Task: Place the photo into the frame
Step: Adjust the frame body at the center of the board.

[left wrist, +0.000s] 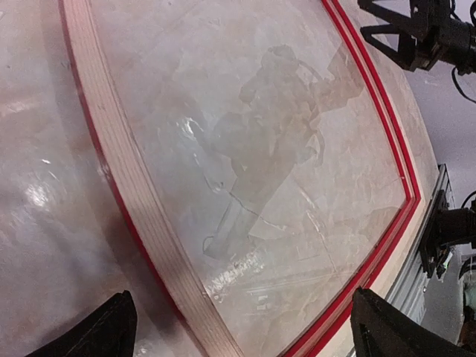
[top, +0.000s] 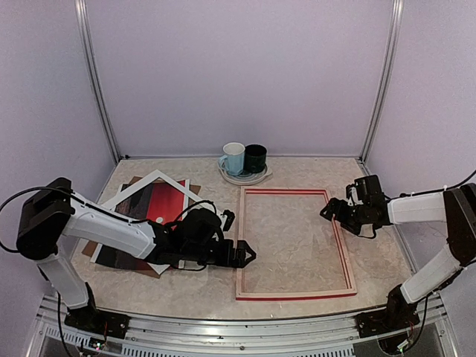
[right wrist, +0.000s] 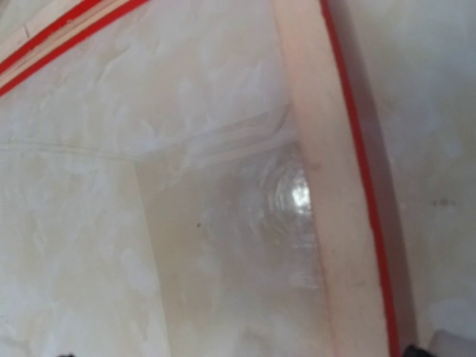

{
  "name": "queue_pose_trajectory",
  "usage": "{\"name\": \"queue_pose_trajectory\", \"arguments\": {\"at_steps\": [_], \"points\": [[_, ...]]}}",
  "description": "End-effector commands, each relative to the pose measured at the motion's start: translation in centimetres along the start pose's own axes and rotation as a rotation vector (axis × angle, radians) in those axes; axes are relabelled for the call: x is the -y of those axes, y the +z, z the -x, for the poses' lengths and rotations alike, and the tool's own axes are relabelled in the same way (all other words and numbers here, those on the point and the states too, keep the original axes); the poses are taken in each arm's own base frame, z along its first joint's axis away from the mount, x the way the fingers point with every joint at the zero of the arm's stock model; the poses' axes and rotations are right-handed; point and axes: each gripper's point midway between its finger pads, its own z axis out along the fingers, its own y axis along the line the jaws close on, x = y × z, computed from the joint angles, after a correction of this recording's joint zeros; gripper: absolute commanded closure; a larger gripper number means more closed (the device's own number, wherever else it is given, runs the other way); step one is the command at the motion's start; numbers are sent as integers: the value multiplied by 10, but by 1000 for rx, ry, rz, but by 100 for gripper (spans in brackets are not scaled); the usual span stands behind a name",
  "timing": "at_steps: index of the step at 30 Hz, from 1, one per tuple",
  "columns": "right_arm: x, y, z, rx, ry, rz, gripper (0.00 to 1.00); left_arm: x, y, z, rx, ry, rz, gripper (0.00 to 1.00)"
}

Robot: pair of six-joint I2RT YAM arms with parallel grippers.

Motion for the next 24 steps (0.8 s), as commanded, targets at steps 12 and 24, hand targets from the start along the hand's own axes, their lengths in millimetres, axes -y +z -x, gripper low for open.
{"name": "queue_pose_trajectory", "arguments": {"at_steps": [12, 24], "points": [[-6, -6, 21, 36, -109, -45, 7, -65, -8, 91, 130, 47, 282, 1], [1, 0, 8, 2, -136, -45, 11, -91, 18, 101, 89, 60, 360, 16]]}}
